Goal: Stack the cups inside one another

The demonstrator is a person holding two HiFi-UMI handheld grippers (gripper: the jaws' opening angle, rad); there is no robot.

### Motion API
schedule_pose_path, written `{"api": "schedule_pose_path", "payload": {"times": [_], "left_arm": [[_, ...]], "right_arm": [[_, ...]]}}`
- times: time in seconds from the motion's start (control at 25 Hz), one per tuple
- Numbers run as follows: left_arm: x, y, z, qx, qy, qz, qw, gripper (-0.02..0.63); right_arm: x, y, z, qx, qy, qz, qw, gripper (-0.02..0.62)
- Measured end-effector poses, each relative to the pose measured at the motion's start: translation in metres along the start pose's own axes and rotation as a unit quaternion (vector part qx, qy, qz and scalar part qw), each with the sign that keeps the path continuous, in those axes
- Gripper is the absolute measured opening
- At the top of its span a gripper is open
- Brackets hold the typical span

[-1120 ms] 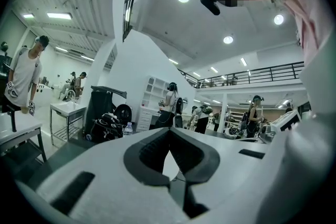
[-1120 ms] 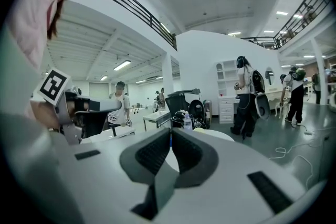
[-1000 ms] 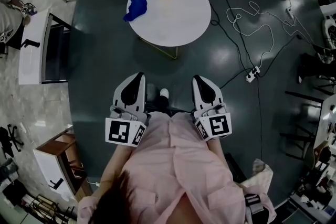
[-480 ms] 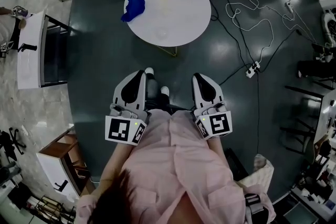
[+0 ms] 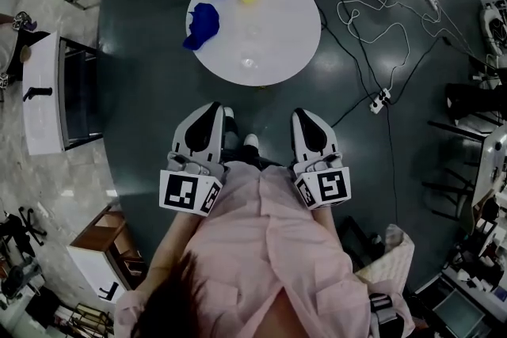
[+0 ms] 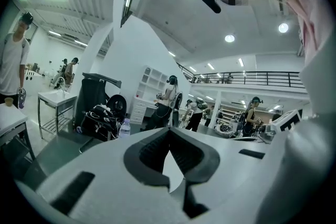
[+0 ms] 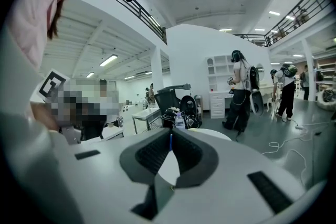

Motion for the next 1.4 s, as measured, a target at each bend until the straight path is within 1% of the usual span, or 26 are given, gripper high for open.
{"api": "schedule_pose_path", "payload": {"times": [0.24, 0.52, 0.64, 0.92, 1.4], "left_arm": [[0.007, -0.023, 0.022, -0.011, -0.017, -0.007, 0.9998, 0.015], [0.013, -0.042, 0.046, -0.027, -0.025, -0.005, 0.9993, 0.015], [0.016, -0.054, 0.051, -0.028, -0.025, -0.004, 0.9993, 0.015], [0.019, -0.081, 0.056, -0.016, -0.027, -0.011, 0.9994, 0.015], [0.02, -0.093, 0.062, 0.0, -0.034, -0.026, 0.9991, 0.015]], "right_arm": [[0.006, 0.002, 0.023, -0.02, -0.011, 0.005, 1.0, 0.034], [0.011, 0.008, 0.047, -0.041, -0.01, 0.017, 0.999, 0.034], [0.011, 0.006, 0.058, -0.044, -0.01, 0.02, 0.999, 0.034], [0.017, 0.0, 0.082, -0.041, -0.009, 0.019, 0.999, 0.034], [0.022, 0.003, 0.098, -0.026, -0.022, 0.017, 0.999, 0.034]]}}
Point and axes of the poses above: the fingertips, and each gripper's own axes: z forward along the fingers, y to its right, x out of its top, the point moved 5 cm from there along -z, backward along the fingers, and after that the axes turned 10 degrees about x, right-handed, at the moved point
